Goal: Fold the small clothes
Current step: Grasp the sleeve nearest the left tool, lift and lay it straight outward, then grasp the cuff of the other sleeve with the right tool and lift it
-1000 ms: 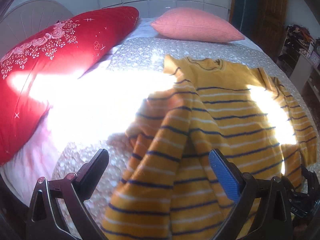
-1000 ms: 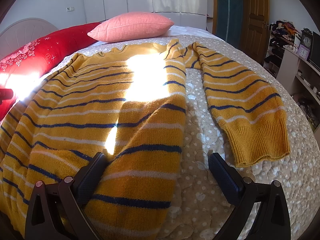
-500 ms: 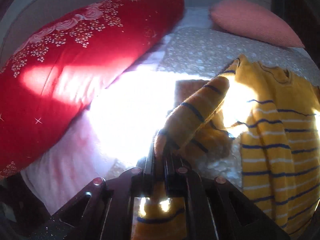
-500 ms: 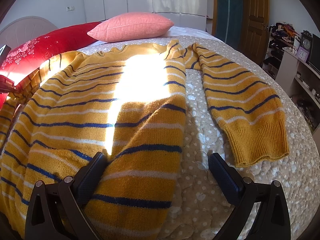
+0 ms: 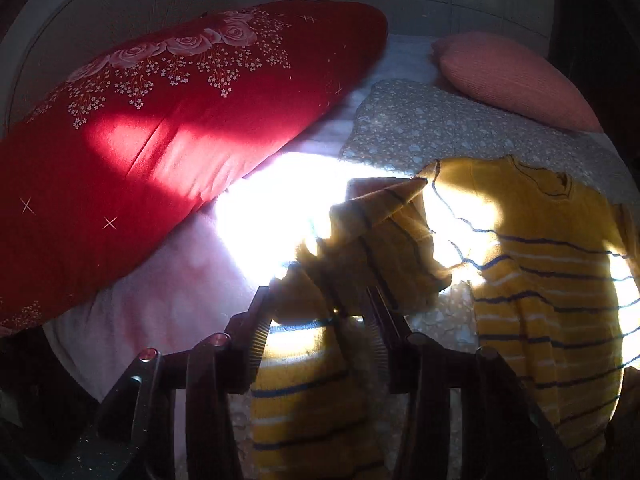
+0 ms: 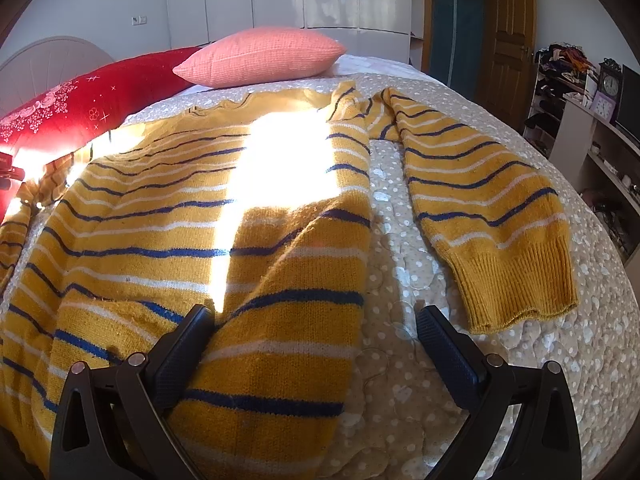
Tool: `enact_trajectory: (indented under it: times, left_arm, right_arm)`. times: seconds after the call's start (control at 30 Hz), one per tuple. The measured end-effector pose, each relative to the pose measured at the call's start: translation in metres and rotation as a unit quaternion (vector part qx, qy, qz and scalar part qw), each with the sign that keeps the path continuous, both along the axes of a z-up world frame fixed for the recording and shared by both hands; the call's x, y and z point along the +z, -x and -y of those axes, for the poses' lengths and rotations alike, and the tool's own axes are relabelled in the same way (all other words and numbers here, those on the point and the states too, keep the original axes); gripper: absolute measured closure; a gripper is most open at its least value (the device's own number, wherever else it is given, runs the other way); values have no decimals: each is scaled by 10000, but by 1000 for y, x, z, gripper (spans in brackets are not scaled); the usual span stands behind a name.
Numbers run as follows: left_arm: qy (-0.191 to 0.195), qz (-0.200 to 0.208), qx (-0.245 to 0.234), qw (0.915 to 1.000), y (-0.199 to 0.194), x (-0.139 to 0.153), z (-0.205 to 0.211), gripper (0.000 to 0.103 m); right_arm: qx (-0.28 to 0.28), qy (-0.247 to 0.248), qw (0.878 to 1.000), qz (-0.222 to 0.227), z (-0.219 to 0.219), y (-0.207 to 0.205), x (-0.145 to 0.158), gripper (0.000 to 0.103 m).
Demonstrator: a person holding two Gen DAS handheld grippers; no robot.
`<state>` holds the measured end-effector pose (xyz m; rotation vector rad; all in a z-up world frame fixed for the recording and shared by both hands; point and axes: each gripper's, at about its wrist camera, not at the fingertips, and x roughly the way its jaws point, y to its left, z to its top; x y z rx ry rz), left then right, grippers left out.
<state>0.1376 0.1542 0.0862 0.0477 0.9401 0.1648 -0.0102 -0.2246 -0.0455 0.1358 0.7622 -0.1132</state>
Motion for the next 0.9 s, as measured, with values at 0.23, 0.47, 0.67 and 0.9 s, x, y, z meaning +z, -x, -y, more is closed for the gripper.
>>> enact_trajectory:
  times: [0.23, 0.47, 0.67, 0.9]
  left_arm:
    - [447, 418, -747, 9953, 93, 22, 73, 19]
    - [1014, -13, -1046, 9893, 134, -24, 144, 20]
    - [751, -456, -1156, 9894, 140, -60, 181, 20]
    - [586, -769, -1013, 9902, 143, -87, 187, 13]
  right_arm:
    - [41, -100, 9993, -357, 4, 1, 10, 0]
    - [-63, -362, 9991, -194, 6, 28, 30, 2]
    - [-88, -291, 9992, -262, 11, 22, 32, 2]
    - [-48, -404, 9974, -593, 13, 6, 15, 2]
